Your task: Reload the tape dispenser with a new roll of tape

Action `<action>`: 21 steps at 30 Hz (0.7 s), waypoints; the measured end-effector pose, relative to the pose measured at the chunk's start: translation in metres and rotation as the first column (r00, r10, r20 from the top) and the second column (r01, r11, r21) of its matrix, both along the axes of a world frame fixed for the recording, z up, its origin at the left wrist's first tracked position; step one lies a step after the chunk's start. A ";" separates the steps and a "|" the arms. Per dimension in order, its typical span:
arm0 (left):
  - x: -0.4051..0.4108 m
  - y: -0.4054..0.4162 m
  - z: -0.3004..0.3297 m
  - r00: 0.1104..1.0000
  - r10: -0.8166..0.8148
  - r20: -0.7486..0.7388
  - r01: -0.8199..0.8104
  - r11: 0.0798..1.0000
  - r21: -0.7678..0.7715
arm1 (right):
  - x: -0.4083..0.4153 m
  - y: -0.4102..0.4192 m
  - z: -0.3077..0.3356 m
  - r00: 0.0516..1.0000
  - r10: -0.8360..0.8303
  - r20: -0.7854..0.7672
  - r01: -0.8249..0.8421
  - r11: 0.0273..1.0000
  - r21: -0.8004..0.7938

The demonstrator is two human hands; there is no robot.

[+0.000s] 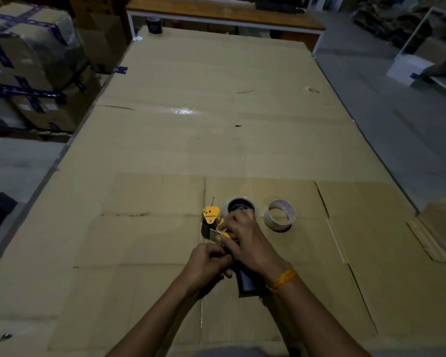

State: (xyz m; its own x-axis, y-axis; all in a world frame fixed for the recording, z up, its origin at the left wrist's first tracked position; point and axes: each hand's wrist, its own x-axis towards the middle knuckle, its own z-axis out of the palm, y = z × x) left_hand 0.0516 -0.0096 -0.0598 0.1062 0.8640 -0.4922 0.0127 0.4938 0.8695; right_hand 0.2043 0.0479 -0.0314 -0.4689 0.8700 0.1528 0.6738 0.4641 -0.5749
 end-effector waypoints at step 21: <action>-0.023 -0.021 0.017 0.924 0.380 -0.052 -0.365 0.913 0.182 | 0.003 -0.016 -0.007 0.997 0.061 -0.047 -0.065 0.993 -0.098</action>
